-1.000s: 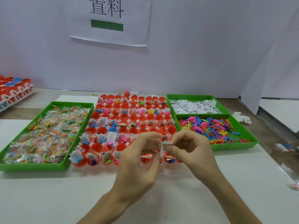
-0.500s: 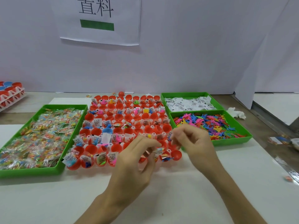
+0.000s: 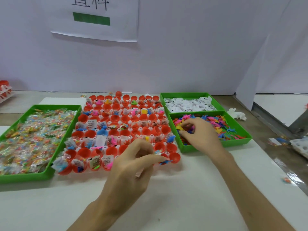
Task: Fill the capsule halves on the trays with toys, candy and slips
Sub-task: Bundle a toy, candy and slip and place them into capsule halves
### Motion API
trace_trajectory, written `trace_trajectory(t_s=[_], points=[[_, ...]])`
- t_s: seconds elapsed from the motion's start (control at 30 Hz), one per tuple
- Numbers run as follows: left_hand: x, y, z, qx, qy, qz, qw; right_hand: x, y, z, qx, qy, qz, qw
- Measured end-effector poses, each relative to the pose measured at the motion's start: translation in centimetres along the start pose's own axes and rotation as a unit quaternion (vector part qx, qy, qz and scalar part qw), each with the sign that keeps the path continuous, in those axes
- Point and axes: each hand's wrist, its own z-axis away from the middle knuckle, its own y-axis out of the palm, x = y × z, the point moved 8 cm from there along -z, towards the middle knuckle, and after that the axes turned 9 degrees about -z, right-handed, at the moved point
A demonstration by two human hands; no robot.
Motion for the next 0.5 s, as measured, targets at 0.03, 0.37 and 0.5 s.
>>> trace_trajectory(t_s=[0.03, 0.37, 0.5], points=[[0.0, 0.0, 0.1, 0.000, 0.004, -0.001, 1.000, 0.1, 0.1, -0.1, -0.008, -0.001, 0.000, 1.000], [0.1, 0.3, 0.0, -0.009, -0.033, 0.028, 0.999, -0.3, -1.9, 1.5, -0.109, -0.054, -0.129, 0.984], [0.3, -0.1, -0.2, -0.027, -0.073, 0.080, 0.994, 1.3, -1.9, 2.0, -0.061, -0.071, -0.222, 0.971]])
